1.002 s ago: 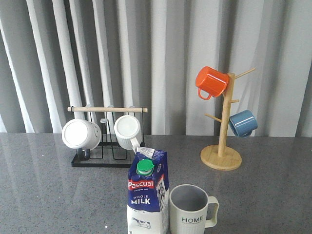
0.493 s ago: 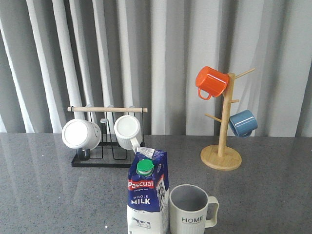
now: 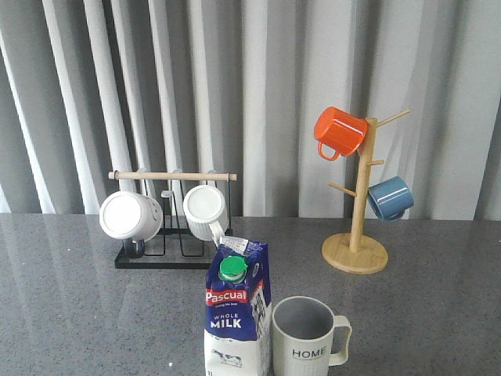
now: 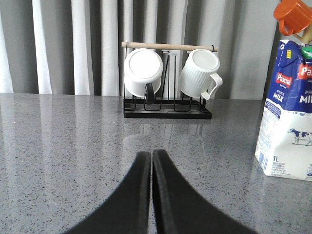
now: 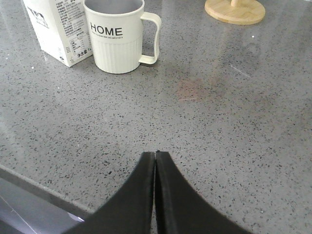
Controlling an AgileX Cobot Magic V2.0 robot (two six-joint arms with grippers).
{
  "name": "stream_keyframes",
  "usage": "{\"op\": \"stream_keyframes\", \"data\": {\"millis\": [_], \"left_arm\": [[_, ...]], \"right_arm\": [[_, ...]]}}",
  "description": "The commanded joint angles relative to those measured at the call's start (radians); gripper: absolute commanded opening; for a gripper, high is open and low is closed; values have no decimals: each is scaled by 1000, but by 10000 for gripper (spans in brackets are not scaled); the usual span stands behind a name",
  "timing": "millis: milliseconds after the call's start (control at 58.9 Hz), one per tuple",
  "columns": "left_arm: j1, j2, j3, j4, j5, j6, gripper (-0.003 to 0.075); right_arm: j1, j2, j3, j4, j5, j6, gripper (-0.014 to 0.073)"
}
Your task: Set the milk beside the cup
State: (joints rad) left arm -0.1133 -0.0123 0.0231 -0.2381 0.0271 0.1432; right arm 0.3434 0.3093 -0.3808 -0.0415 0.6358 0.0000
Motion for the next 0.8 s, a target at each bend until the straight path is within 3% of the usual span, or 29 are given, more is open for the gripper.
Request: {"op": "stream_keyframes", "data": {"millis": [0, 323, 527, 781], "left_arm": [[3, -11, -19, -11, -76, -1, -6], [3, -11, -19, -11, -76, 0, -6], [3, -11, -19, -11, -76, 0, -6], [3, -11, -19, -11, -76, 0, -6]], "right_arm": [[2, 8, -17, -15, -73, 0, -6], [-17, -42, 154, -126, -372, 45, -6], [-212, -164, 303, -124, -491, 232, -6], [-338, -310, 419, -66, -584, 231, -6]]}}
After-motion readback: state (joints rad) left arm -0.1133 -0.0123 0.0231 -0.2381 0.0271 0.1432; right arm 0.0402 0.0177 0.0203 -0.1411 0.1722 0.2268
